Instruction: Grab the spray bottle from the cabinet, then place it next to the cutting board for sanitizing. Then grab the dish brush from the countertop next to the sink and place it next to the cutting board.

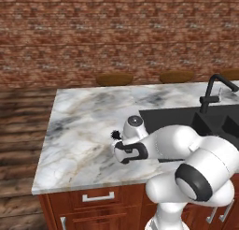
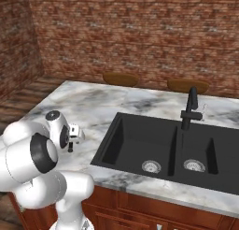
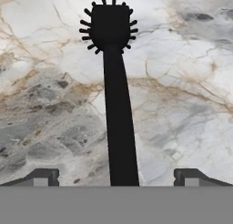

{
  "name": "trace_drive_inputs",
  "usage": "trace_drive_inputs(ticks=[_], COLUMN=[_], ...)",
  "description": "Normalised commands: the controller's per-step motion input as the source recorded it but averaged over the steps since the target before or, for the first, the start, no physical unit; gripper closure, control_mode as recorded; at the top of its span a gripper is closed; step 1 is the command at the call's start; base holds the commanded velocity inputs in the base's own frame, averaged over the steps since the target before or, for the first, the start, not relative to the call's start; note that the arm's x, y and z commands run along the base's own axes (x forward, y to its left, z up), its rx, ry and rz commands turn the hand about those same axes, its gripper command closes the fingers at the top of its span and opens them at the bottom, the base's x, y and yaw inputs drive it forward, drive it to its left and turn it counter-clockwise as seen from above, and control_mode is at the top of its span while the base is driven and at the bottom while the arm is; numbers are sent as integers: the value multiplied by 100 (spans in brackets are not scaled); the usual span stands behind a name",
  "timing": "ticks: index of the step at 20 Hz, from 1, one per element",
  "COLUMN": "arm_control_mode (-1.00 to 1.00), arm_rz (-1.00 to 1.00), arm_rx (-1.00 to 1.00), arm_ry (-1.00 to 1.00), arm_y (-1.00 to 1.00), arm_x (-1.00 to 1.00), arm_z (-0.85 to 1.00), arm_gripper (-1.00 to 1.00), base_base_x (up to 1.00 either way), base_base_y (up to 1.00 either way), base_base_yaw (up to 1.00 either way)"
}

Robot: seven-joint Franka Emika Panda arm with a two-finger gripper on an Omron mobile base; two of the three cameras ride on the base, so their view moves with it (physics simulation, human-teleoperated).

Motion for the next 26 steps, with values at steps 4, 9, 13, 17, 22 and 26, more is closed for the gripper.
trace_drive_inputs(ticks=[4,9,13,17,22,26], arm_control_mode=[-100,-100,-100,-100,-100,-100], arm_rz=[0,0,0,0,0,0], arm_rx=[0,0,0,0,0,0], arm_ry=[0,0,0,0,0,0], arm_y=[0,0,0,0,0,0], arm_x=[6,7,6,5,1,0], arm_z=[-15,-20,-24,-20,-19,-18], arm_gripper=[-100,100,100,100,100,100], base_base_x=[0,0,0,0,0,0], base_base_y=[0,0,0,0,0,0], base_base_yaw=[0,0,0,0,0,0])
